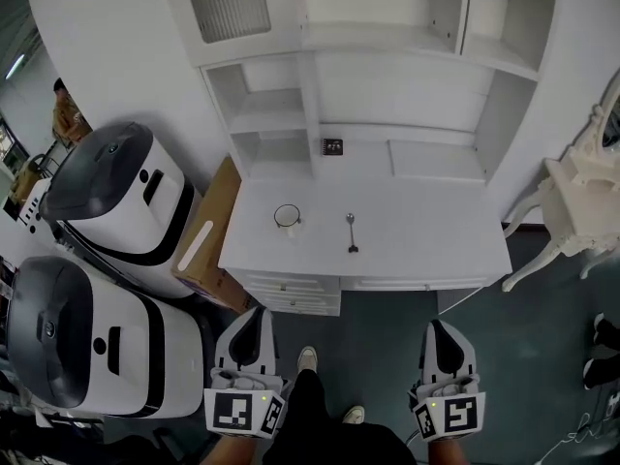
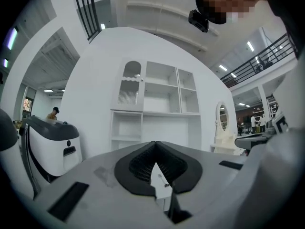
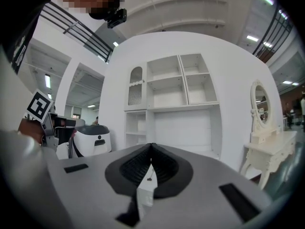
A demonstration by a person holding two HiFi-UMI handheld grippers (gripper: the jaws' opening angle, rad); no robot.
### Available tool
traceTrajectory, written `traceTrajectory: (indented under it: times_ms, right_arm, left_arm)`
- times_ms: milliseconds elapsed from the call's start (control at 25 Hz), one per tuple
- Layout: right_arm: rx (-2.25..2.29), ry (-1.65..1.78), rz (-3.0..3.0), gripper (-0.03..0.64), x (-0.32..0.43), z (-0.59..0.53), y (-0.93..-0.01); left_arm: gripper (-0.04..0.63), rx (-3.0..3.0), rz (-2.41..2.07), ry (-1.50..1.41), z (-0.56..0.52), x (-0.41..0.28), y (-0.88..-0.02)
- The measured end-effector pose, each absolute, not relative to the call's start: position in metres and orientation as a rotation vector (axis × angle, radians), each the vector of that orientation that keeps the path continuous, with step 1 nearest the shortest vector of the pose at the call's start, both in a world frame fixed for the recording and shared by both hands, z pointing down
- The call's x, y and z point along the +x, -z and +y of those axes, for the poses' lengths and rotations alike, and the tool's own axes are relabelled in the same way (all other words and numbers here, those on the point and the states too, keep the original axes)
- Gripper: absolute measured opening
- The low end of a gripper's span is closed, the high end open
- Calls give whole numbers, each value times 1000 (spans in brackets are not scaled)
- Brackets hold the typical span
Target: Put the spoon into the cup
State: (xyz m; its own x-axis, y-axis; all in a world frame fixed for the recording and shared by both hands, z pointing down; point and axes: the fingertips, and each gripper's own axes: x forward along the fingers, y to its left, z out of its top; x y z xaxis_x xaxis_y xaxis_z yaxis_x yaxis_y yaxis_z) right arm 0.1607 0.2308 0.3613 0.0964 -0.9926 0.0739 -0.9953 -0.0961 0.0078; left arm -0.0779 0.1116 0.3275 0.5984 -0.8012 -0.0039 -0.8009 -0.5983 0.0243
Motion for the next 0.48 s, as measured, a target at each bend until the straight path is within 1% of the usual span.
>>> traceTrajectory:
  times_ms: [200, 480]
  right_arm:
    - [2276, -93, -2068, 60, 163, 186, -358]
    - [2238, -79, -2073, 60, 140, 120, -351]
  left_arm:
    - [6, 2751, -1420, 47, 75, -87, -330]
    - [6, 2688, -1484, 40, 19, -129, -335]
